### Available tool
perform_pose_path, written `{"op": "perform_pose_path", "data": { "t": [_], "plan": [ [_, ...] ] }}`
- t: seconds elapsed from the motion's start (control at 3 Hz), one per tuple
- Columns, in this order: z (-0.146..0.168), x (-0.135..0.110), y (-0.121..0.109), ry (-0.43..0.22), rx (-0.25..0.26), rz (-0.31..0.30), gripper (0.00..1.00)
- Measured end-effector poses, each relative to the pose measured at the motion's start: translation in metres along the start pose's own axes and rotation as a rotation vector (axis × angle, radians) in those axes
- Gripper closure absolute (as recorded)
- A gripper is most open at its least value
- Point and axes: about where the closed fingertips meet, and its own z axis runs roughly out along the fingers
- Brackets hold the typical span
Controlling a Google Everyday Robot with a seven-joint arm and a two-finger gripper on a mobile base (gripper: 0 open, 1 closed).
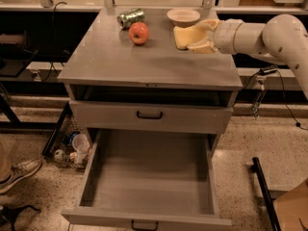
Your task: Pick sponge from middle drawer and place on counter
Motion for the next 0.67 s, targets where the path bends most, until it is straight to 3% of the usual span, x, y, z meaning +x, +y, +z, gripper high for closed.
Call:
{"op": "perform_pose_path", "data": {
  "t": [0.33, 0.67],
  "plan": [
    [0.018, 0.0, -0.002, -0.011, -0.026, 0.032, 0.84],
    [0.03, -0.001, 0.001, -0.018, -0.053, 0.05, 0.61]
  ]
}}
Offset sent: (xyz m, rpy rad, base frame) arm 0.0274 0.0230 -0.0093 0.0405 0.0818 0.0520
